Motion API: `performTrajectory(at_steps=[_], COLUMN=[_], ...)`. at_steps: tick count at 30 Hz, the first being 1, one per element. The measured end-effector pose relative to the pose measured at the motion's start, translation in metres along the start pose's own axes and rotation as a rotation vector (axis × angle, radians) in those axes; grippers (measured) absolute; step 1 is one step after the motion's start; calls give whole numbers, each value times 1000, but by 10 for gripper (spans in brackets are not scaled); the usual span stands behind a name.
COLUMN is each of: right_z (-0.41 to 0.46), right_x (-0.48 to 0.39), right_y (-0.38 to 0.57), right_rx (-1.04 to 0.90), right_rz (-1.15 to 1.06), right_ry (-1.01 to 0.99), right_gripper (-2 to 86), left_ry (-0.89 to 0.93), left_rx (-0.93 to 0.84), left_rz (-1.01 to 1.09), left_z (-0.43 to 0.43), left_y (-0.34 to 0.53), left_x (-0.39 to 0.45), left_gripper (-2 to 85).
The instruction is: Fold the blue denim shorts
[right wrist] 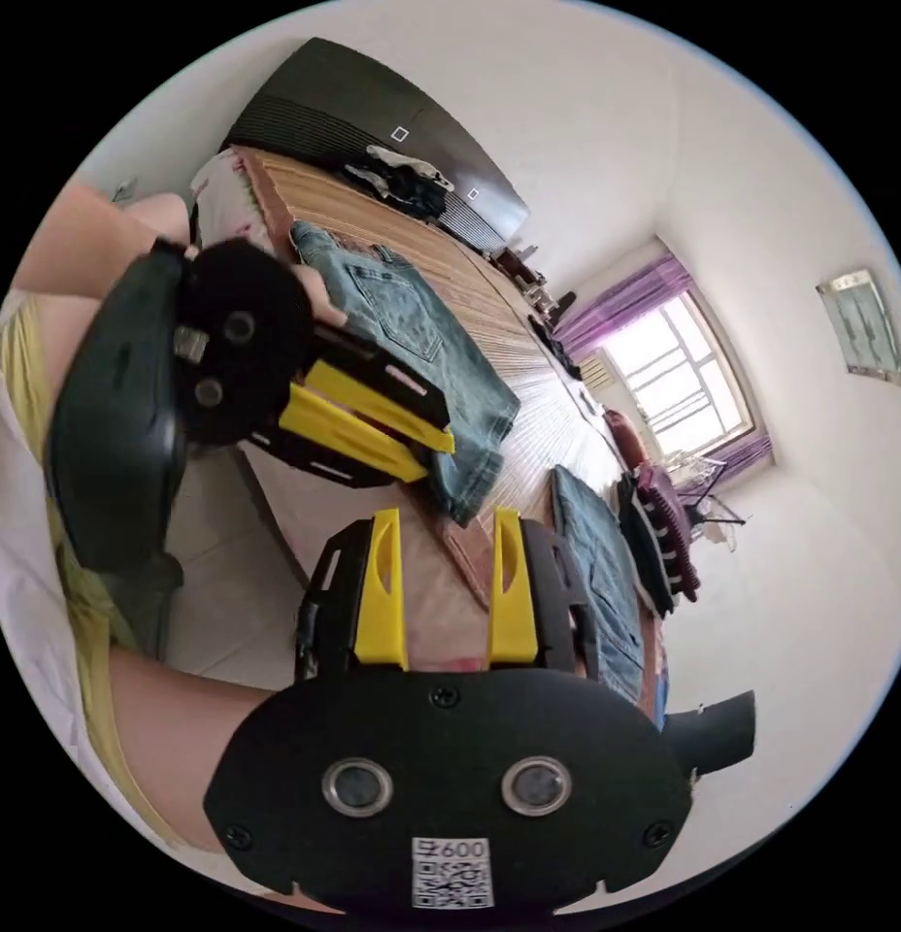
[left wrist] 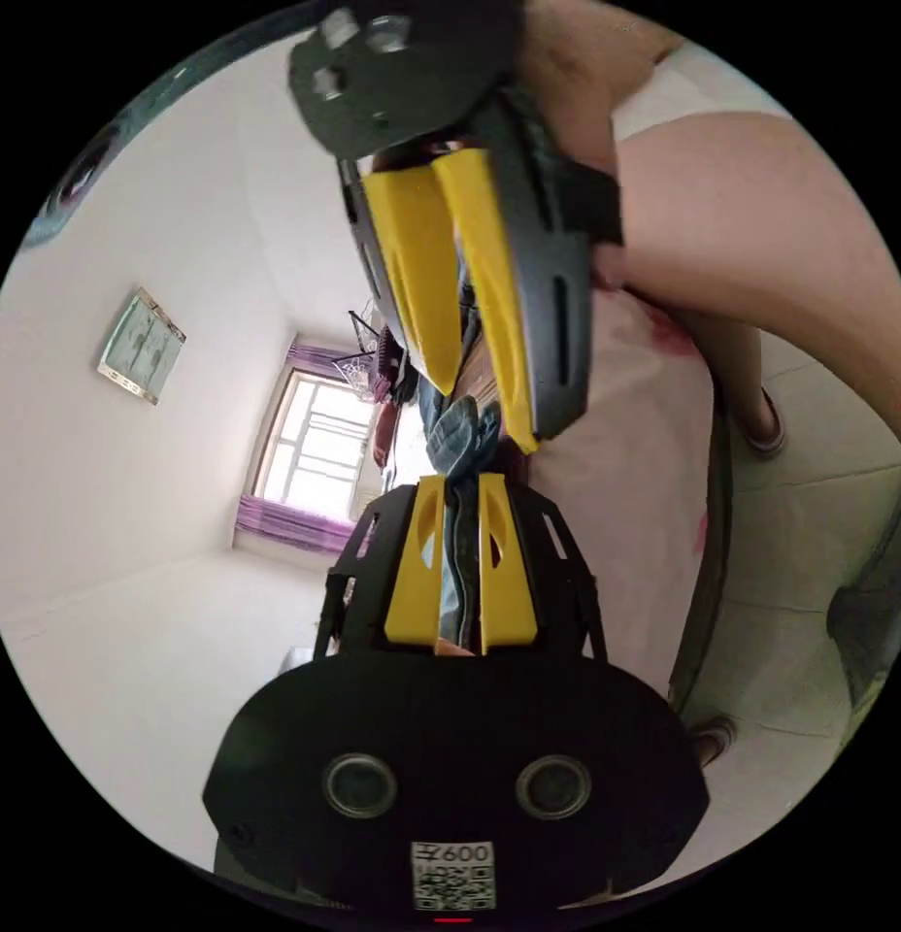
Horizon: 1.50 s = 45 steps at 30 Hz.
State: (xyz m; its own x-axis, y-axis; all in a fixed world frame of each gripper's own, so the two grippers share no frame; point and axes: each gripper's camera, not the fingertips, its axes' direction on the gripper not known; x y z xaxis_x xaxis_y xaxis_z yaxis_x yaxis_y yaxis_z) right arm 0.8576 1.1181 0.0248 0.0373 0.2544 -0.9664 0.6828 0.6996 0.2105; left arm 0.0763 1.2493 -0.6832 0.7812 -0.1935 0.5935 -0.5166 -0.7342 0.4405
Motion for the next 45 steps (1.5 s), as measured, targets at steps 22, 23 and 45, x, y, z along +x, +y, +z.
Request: performTrajectory(at_steps=[22,23,45], right_z=[69,69,17], right_x=[-31,-29,-96], right_y=[-12,-12,-84], right_rx=[43,31,-50], right_rz=[-444,-413,-280], right_ry=[3,-8,-99], right_gripper=[-4,-5,-6], left_ry=[186,140,33], left_rx=[-43,-88,-396], left_rz=[-298,-238,194], left_z=[-12,-20,-144], left_y=[55,63,25], left_x=[-23,-11,163], left_gripper=[118,122,127])
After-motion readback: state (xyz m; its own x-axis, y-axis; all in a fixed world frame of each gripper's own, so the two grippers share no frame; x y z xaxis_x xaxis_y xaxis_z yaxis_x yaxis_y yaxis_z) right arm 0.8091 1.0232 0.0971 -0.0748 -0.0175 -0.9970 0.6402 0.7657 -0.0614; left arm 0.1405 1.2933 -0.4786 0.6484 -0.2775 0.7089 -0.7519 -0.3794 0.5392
